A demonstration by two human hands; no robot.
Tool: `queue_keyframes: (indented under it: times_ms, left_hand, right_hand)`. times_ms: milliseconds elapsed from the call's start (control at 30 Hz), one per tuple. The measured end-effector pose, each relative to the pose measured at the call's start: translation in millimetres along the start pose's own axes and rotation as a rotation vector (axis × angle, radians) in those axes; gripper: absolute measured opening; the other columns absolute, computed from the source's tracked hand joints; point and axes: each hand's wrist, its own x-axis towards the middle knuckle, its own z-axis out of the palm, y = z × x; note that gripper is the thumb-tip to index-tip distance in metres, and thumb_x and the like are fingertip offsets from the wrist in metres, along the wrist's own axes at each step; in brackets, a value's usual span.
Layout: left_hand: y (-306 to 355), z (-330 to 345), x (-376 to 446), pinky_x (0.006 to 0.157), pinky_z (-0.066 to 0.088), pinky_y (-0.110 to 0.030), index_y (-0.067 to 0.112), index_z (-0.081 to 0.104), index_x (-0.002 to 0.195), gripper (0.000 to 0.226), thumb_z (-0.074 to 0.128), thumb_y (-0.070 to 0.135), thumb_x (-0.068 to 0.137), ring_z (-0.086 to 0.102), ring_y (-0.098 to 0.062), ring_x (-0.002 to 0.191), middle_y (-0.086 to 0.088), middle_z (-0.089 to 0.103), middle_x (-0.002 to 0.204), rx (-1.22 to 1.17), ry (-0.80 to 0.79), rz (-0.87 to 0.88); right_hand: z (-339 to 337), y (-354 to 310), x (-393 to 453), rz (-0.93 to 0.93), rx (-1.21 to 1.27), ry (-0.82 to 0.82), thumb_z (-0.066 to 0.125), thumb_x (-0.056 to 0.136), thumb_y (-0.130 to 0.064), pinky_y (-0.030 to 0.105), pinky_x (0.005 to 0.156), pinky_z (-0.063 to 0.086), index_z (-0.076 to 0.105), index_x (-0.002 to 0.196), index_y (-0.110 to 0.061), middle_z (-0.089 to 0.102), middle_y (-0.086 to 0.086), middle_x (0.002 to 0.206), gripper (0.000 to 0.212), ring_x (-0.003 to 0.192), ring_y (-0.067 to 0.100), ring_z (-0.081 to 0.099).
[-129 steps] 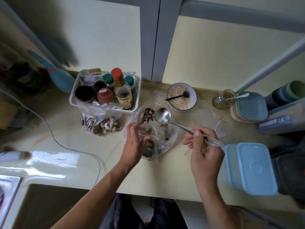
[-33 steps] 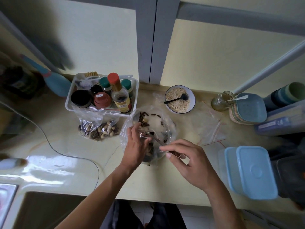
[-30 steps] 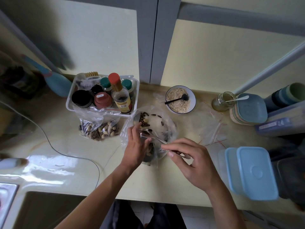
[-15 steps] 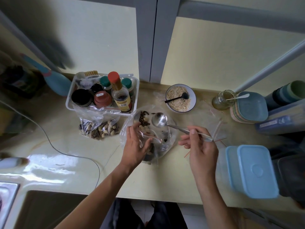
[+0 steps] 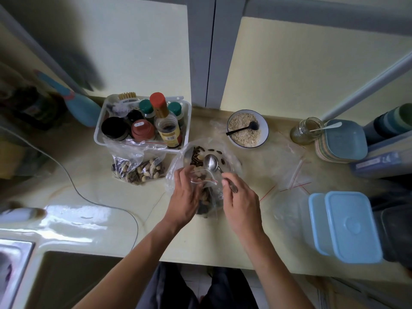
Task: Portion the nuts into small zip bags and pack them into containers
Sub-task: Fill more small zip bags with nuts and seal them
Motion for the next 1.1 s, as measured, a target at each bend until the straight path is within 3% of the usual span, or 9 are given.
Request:
queue_keyframes:
  times_ms: [100, 200, 300, 367, 433, 567, 833, 967, 1100]
  left_hand:
    - [-1.0, -1.3, -4.3, 0.095, 0.048, -0.020, 0.016, 0.029, 0.145, 0.046, 0.046, 0.031, 0.105, 0.054, -0.011, 0.116, 0.003, 0.030, 0.133, -0.002, -0.010, 0.015]
    - [-2.1, -2.5, -7.4, 0.099, 0.046, -0.020, 0.015, 0.029, 0.146, 0.047, 0.046, 0.032, 0.105, 0.053, -0.013, 0.119, 0.002, 0.029, 0.135, -0.011, -0.022, 0.013]
    - [0.0, -3.6, -9.6, 0.099, 0.040, -0.011, 0.014, 0.031, 0.147, 0.047, 0.047, 0.030, 0.105, 0.049, -0.007, 0.119, 0.003, 0.030, 0.135, -0.014, -0.017, 0.008]
    - [2.1, -3.7, -10.3, 0.098, 0.042, -0.015, 0.015, 0.031, 0.147, 0.047, 0.046, 0.031, 0.105, 0.046, -0.003, 0.117, 0.005, 0.029, 0.135, -0.013, -0.015, 0.000]
    - [3.4, -3.0, -10.9, 0.096, 0.045, -0.018, 0.017, 0.031, 0.146, 0.045, 0.046, 0.031, 0.106, 0.046, 0.000, 0.113, 0.008, 0.028, 0.134, -0.007, -0.012, -0.001]
    - [4.5, -0.7, -11.5, 0.099, 0.047, -0.023, 0.015, 0.031, 0.145, 0.044, 0.044, 0.030, 0.106, 0.049, -0.006, 0.114, 0.004, 0.030, 0.136, -0.002, -0.018, 0.005]
    - [4.2, -3.5, -11.3, 0.100, 0.050, -0.031, 0.016, 0.031, 0.145, 0.045, 0.045, 0.032, 0.106, 0.052, -0.013, 0.118, 0.001, 0.031, 0.137, 0.015, -0.038, -0.003]
    - [5.3, -2.7, -9.7, 0.094, 0.052, -0.032, 0.016, 0.029, 0.146, 0.047, 0.045, 0.035, 0.105, 0.046, -0.005, 0.116, 0.006, 0.029, 0.136, 0.024, -0.029, -0.042]
    - [7.5, 0.7, -4.6, 0.097, 0.046, -0.027, 0.015, 0.027, 0.146, 0.050, 0.046, 0.035, 0.104, 0.037, 0.000, 0.116, 0.005, 0.027, 0.134, 0.021, -0.007, -0.084]
  right_hand:
    - [2.6, -6.3, 12.9, -0.114, -0.052, -0.054, 0.051, 0.104, -0.019, 0.028, 0.060, 0.040, 0.063, 0.106, -0.017, 0.072, 0.001, 0.087, 0.012, 0.072, 0.025, 0.065]
    - [9.0, -7.9, 20.2, -0.084, -0.004, -0.088, 0.046, 0.104, -0.022, 0.026, 0.061, 0.040, 0.061, 0.102, -0.018, 0.073, 0.001, 0.083, 0.016, 0.073, 0.022, 0.068]
    - [12.1, -5.3, 23.1, 0.180, 0.180, -0.051, 0.044, 0.105, -0.026, 0.032, 0.072, 0.056, 0.065, 0.099, -0.019, 0.076, 0.000, 0.077, 0.022, 0.075, 0.014, 0.075]
    - [14.6, 1.1, 22.6, 0.419, 0.369, -0.024, 0.047, 0.105, -0.024, 0.036, 0.075, 0.061, 0.068, 0.098, -0.016, 0.077, 0.000, 0.076, 0.024, 0.071, 0.011, 0.076]
    - [16.6, 6.5, 20.5, 0.598, 0.583, -0.028, 0.046, 0.106, -0.019, 0.039, 0.071, 0.062, 0.069, 0.099, -0.012, 0.078, 0.006, 0.078, 0.025, 0.074, 0.019, 0.078]
    - [18.8, 6.8, 17.4, 0.764, 0.944, -0.019, 0.044, 0.107, -0.010, 0.028, 0.064, 0.058, 0.065, 0.106, -0.001, 0.077, 0.021, 0.091, 0.022, 0.085, 0.032, 0.078]
    - [11.8, 9.0, 10.9, 0.745, 1.020, 0.085, 0.044, 0.108, -0.014, 0.026, 0.066, 0.057, 0.065, 0.107, -0.003, 0.075, 0.024, 0.094, 0.023, 0.087, 0.034, 0.077]
    - [-10.1, 11.7, 10.5, 0.662, 0.926, 0.154, 0.043, 0.110, -0.017, 0.026, 0.066, 0.057, 0.067, 0.101, -0.012, 0.077, 0.015, 0.086, 0.025, 0.081, 0.031, 0.078]
    - [-39.1, 11.8, 12.0, 0.619, 0.909, 0.180, 0.043, 0.110, -0.018, 0.025, 0.065, 0.057, 0.066, 0.106, -0.007, 0.077, 0.015, 0.085, 0.025, 0.079, 0.031, 0.077]
